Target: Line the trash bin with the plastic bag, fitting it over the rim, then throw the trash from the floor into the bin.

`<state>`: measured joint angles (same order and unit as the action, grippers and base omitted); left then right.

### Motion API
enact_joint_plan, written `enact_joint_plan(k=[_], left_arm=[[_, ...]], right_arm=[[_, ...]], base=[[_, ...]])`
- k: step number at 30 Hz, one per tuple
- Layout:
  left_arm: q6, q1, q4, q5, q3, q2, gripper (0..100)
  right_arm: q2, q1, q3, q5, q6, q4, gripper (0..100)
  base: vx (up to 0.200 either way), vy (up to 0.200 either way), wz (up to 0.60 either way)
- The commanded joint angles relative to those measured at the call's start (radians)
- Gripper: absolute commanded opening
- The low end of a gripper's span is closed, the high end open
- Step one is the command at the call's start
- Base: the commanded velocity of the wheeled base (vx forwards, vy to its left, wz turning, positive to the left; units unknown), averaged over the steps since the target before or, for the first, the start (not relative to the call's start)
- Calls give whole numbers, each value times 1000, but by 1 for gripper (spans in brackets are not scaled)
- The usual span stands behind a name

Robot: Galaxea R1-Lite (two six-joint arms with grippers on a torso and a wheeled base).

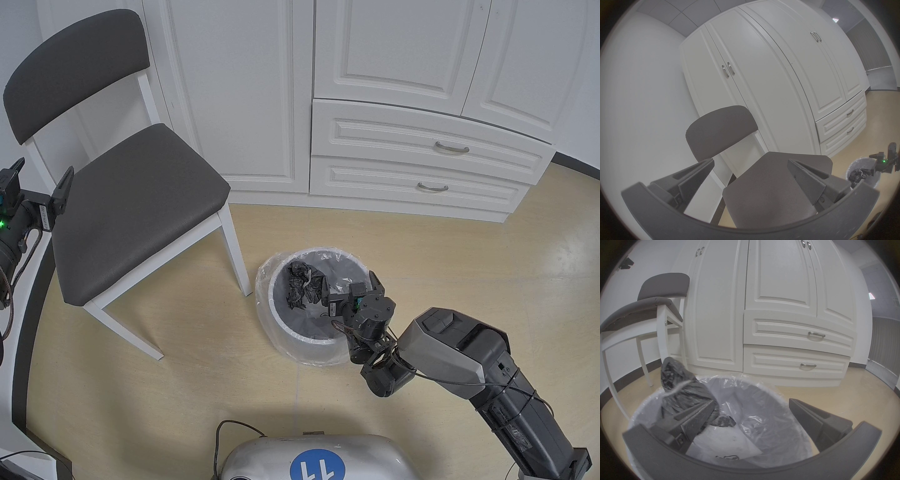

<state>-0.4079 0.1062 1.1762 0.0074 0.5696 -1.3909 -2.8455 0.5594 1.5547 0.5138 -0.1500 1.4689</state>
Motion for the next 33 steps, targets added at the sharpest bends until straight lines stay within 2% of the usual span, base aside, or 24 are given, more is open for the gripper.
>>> enact_joint_plan(k=[1, 7, 12, 17, 19, 21, 23, 27, 30, 33], left_arm=[[0, 0, 0, 0, 0, 0, 100], [0, -10, 0, 0, -2, -4, 100], [-52, -29, 0, 2, -17, -7, 100], [-95, -112, 0, 2, -53, -20, 100], [-88, -178, 0, -1, -82, -19, 100], [-74, -229, -1, -7, -91, -20, 100], [-26, -275, -10, -9, -99, -25, 100], [41, -338, -38, -17, -69, -60, 100], [61, -321, -87, -29, 13, -108, 100], [155, -296, -116, -30, 29, -105, 100]], right_arm=[[23, -18, -31, 15, -23, 7, 100], [118, -12, -119, 20, -34, 42, 100], [202, -12, -173, 18, -29, 60, 100], [385, -24, -387, -3, -26, 50, 100], [509, -49, -559, -83, -28, 37, 100], [606, -72, -665, -146, -28, 13, 100], [699, -98, -755, -176, -28, -45, 100], [769, -168, -838, -201, -13, -101, 100], [770, -220, -880, -202, 55, -101, 100], [813, -262, -959, -204, 130, -101, 100]], base=[[0, 0, 0], [0, 0, 0], [0, 0, 0], [0, 0, 0], [0, 0, 0], [0, 0, 0], [0, 0, 0], [0, 0, 0], [0, 0, 0], [0, 0, 0]])
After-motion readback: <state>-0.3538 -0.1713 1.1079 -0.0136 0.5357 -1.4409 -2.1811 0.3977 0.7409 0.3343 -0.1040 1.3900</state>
